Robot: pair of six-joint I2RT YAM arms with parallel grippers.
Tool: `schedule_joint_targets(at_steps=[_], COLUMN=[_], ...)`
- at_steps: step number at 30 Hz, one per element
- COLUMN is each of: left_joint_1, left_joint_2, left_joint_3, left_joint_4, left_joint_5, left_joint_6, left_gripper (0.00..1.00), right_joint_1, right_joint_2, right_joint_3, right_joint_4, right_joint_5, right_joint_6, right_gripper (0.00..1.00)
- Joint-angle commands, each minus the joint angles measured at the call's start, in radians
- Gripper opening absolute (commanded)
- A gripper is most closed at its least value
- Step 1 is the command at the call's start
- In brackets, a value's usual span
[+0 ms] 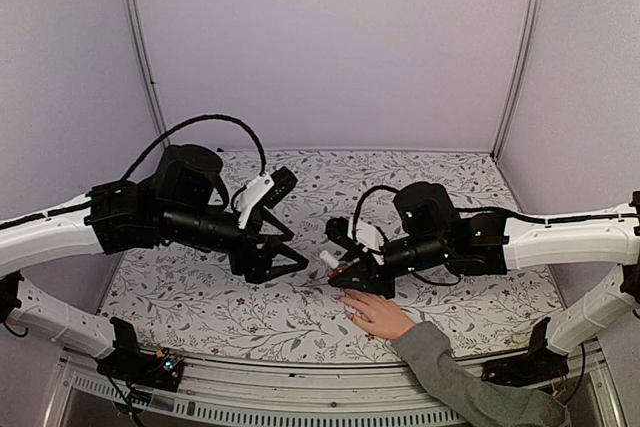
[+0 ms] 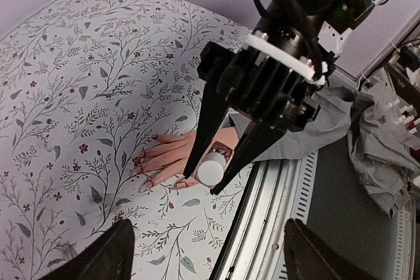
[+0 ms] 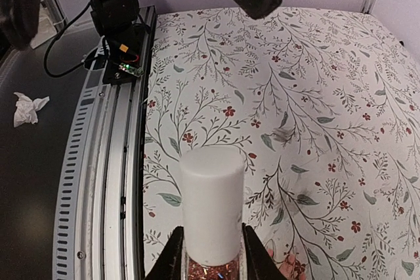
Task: Paint the nails
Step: Unscrew the nail polish bottle.
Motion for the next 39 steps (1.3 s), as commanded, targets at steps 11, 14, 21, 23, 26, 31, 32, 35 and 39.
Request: schedule_joint_targets(at_steps=[11,14,21,23,26,31,32,35,39], left_joint_1=[0.013,0.012,0.010,0.007,0.007,0.005,0.004,0.004,0.001], left_joint_2=[0.095,0.102,0.117,0.116,0.121,0.135,0.138,0.141,0.147], left_joint_3=[0.051,0.046,0.038,0.033,0.029,0.026,0.026,0.024,0.023], left_joint_4=[0.001,0.018,0.043,0.054,0.065,0.080,0.080,0.079,0.079], left_joint_5=[0.154,0.170,0.193,0.201,0.206,0.220,0.221,0.222,0.227], left_joint_6=[-0.017,-0.016,-0.013,-0.016,-0.016,-0.016,-0.014,-0.011,-0.009], left_gripper=[0.62,0.59,0.51,0.50,0.47,0.43,0.43,0.40,0.38], right_joint_1=[0.073,0.078,0.079,0.079,0.080,0.080,0.080,0.080,0.083], right_joint_2=[-0.020,-0.014,0.001,0.002,0.006,0.008,0.009,0.010,0.014], right_joint_3=[0.066,0.077,0.095,0.095,0.098,0.106,0.107,0.112,0.123], right_joint_4=[-0.115,-0.121,-0.128,-0.128,-0.128,-0.134,-0.136,-0.142,-0.154], right_joint_5=[0.008,0.001,-0.007,-0.008,-0.014,-0.015,-0.014,-0.016,-0.008], right_joint_6=[-0.045,-0.042,-0.036,-0.036,-0.037,-0.039,-0.040,-0.043,-0.054], right_gripper=[0.00,0.00,0.00,0.00,0.00,0.00,0.00,0.00,0.00])
